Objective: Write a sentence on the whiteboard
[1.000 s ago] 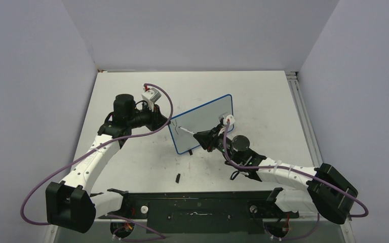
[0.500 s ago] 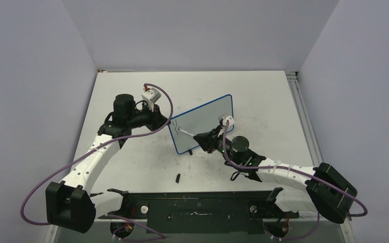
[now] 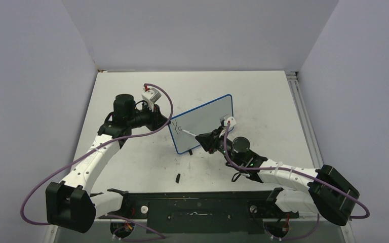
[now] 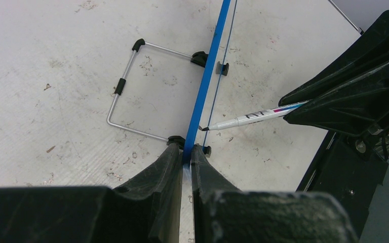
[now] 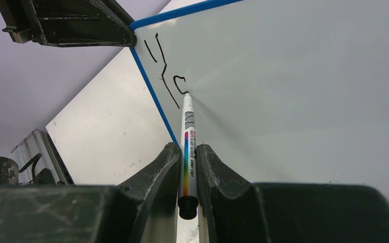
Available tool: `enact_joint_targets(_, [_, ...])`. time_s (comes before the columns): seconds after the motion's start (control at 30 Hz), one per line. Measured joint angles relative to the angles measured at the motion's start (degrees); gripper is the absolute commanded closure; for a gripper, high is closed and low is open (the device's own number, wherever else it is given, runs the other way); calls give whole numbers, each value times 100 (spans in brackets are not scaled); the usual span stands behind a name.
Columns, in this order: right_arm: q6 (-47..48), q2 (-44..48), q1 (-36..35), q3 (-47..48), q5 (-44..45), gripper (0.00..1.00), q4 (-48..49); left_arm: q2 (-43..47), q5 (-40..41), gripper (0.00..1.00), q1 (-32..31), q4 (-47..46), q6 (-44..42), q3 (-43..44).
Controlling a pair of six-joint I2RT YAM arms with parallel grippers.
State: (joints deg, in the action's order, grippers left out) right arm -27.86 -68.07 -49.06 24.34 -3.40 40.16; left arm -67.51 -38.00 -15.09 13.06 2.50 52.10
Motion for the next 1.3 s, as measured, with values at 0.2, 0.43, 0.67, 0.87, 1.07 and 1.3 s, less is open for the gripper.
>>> enact_joint_targets(0.2, [22,0,0,2,0,95,4,0,0,100,0,0,0,0])
enact_joint_targets(0.43, [39,0,0,28,0,95,-2,0,0,100,0,0,0,0])
enact_joint_targets(0.67, [44,0,0,83,2,95,4,0,0,100,0,0,0,0])
enact_joint_targets(0.87, [44,7,0,83,0,95,2,-2,0,100,0,0,0,0])
enact_joint_targets(1.07, [61,260,0,83,50,95,-24,0,-7,100,-2,0,2,0])
enact_joint_targets(1.3, [162,481,2,87,164,95,-33,-2,-7,100,-2,0,2,0])
